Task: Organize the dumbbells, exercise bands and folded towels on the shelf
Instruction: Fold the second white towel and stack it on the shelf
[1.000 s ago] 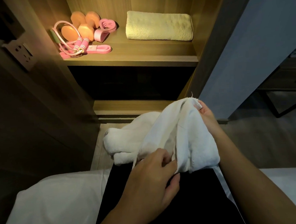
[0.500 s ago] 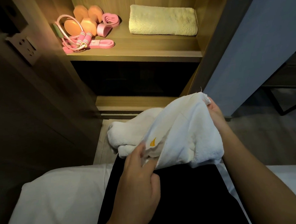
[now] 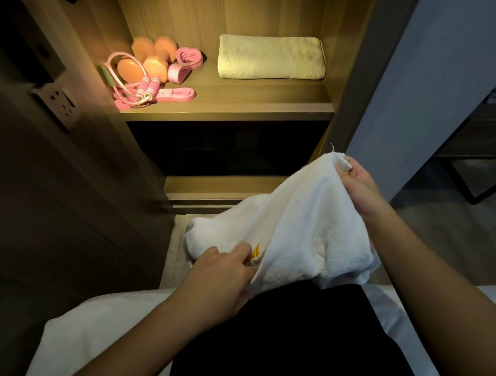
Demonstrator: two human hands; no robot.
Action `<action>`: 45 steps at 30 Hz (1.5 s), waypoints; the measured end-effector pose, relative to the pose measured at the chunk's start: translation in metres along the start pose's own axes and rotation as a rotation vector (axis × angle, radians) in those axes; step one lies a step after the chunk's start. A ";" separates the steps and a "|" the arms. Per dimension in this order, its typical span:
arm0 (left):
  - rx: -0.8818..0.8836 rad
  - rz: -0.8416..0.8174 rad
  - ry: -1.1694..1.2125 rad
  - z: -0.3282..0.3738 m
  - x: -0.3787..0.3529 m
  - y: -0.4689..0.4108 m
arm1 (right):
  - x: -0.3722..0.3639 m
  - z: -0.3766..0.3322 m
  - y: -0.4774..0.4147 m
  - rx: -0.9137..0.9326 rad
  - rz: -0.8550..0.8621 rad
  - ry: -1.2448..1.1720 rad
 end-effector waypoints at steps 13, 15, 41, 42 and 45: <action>0.046 -0.044 -0.058 -0.007 -0.013 0.004 | 0.006 -0.005 0.002 0.023 0.015 0.051; 0.050 -0.091 -0.081 -0.005 -0.016 0.003 | 0.006 -0.004 0.003 0.024 0.014 0.064; 0.250 0.456 -0.525 -0.147 0.448 -0.059 | -0.056 -0.400 -0.057 0.780 -0.010 0.259; 0.245 0.444 -0.500 -0.147 0.450 -0.061 | -0.056 -0.404 -0.056 0.781 -0.010 0.256; 0.218 0.403 -0.413 -0.144 0.443 -0.063 | -0.054 -0.399 -0.051 0.765 -0.019 0.220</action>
Point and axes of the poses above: each hand's wrist, its own y-axis away from the middle knuckle, its own x-axis out of the back of the hand, z = x × y, the point moved 7 cm from there along -y, towards the middle knuckle, and after that the axes turned 10 degrees about -y, right-handed, at the moved point
